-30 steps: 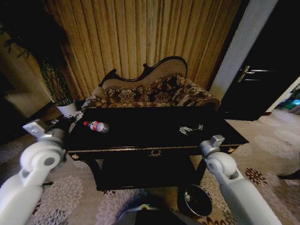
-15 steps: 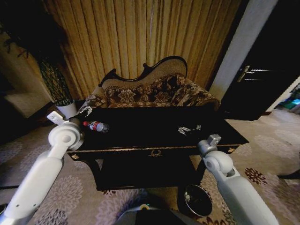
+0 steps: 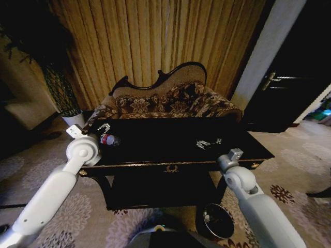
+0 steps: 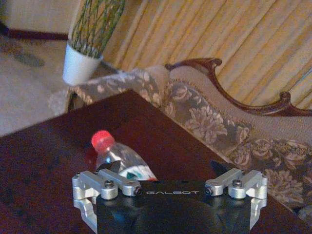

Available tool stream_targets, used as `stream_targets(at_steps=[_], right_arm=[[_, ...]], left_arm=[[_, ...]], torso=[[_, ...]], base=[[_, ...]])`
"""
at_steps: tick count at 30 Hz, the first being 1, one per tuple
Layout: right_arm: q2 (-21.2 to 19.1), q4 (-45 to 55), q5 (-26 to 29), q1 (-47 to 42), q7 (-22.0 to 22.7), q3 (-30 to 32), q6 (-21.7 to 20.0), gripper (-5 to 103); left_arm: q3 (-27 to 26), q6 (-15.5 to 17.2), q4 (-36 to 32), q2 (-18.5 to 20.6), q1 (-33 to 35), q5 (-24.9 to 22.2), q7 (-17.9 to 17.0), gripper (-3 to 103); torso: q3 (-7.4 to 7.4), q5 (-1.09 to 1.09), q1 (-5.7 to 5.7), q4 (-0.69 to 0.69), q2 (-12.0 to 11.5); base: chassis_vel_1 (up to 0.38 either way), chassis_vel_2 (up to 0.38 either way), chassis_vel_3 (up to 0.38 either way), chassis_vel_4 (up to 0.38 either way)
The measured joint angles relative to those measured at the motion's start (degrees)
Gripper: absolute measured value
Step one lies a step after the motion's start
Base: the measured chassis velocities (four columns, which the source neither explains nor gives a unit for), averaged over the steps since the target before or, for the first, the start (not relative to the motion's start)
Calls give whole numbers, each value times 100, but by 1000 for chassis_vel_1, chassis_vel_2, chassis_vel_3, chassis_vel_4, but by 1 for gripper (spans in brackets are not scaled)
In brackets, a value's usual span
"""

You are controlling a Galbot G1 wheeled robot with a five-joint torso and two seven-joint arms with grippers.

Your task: Move to the front of the table and place the trash on the table into the trash bin.

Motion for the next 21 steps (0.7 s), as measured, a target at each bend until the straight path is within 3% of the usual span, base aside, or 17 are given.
stream_targets(at_steps=[21], right_arm=[[39, -280, -58, 108, -24, -109, 0, 100]], left_arm=[[-157, -668, -591, -64, -77, -985, -905, 100]], torso=[[0, 0, 0, 1, 1]], base=[[0, 0, 0, 0]])
